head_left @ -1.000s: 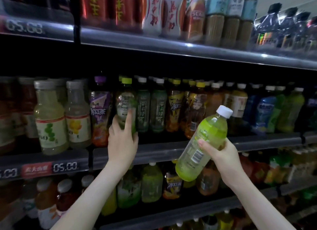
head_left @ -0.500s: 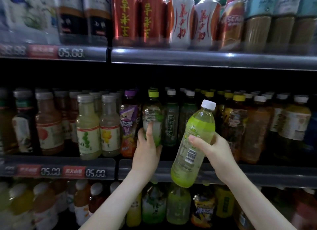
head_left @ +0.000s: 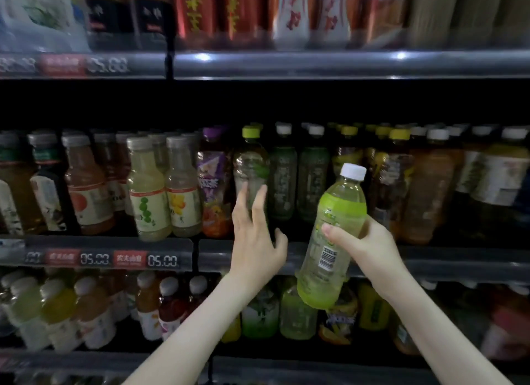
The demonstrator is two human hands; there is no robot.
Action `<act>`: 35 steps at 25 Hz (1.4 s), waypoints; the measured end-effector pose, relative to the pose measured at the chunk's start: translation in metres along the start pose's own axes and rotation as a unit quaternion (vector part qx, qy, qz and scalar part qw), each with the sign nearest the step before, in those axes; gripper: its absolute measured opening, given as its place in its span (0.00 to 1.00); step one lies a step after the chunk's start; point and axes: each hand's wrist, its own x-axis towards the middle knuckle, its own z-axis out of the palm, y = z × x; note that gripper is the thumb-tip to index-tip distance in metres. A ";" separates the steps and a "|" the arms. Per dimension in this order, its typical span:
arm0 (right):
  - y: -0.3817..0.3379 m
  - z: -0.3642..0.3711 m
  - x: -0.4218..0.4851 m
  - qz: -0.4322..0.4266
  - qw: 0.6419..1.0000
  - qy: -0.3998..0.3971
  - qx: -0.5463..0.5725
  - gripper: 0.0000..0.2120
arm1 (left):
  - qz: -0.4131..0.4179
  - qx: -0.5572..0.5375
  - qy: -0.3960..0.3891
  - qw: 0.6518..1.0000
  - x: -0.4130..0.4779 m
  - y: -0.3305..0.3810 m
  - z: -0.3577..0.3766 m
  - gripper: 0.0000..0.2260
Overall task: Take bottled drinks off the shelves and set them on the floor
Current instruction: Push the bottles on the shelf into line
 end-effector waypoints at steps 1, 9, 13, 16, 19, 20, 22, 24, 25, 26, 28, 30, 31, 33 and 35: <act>0.006 -0.005 -0.007 0.003 1.000 0.004 -0.019 0.10 | 0.030 -0.050 -0.032 0.998 -0.017 0.010 0.005 0.34; 0.054 -0.091 -0.063 0.090 0.992 0.049 -0.078 0.14 | 0.020 -0.212 -0.283 0.935 -0.086 0.075 0.086 0.27; 0.067 -0.168 -0.083 0.115 0.985 0.103 -0.073 0.11 | 0.067 -0.166 -0.340 0.923 -0.095 0.124 0.133 0.24; 0.078 -0.235 -0.098 0.133 0.980 0.131 -0.066 0.10 | 0.098 -0.145 -0.348 0.921 -0.104 0.175 0.174 0.21; 0.088 -0.308 -0.110 0.132 0.977 0.159 -0.060 0.10 | 0.107 -0.138 -0.344 0.923 -0.113 0.232 0.218 0.18; 0.090 -0.331 -0.113 0.127 0.976 0.169 -0.057 0.10 | 0.119 -0.130 -0.337 0.925 -0.115 0.250 0.232 0.18; 0.093 -0.373 -0.116 0.110 0.972 0.202 -0.047 0.10 | 0.142 -0.122 -0.301 0.935 -0.114 0.281 0.257 0.16; 0.093 -0.411 -0.113 0.071 0.966 0.246 -0.031 0.11 | 0.141 -0.117 -0.248 0.951 -0.108 0.305 0.279 0.15; 0.091 -0.426 -0.108 0.044 0.961 0.270 -0.025 0.12 | 0.127 -0.115 -0.225 0.959 -0.103 0.312 0.287 0.16; 0.089 -0.438 -0.100 0.016 0.954 0.298 -0.024 0.15 | 0.113 -0.111 -0.199 0.967 -0.096 0.317 0.296 0.16; 0.084 -0.459 -0.078 -0.039 0.936 0.348 -0.029 0.21 | 0.096 -0.085 -0.144 0.981 -0.076 0.323 0.314 0.19; 0.079 -0.474 -0.049 -0.098 0.922 0.374 -0.022 0.24 | 0.094 -0.061 -0.091 0.989 -0.048 0.329 0.331 0.23; 0.077 -0.481 -0.032 -0.123 0.917 0.379 -0.013 0.26 | 0.103 -0.048 -0.066 0.991 -0.032 0.333 0.340 0.24; 0.076 -0.494 -0.001 -0.154 0.912 0.378 -0.022 0.30 | 0.133 -0.017 -0.021 0.991 -0.002 0.342 0.362 0.26; 0.078 -0.504 0.023 -0.163 0.916 0.365 -0.047 0.28 | 0.160 0.039 0.007 0.986 0.022 0.353 0.384 0.28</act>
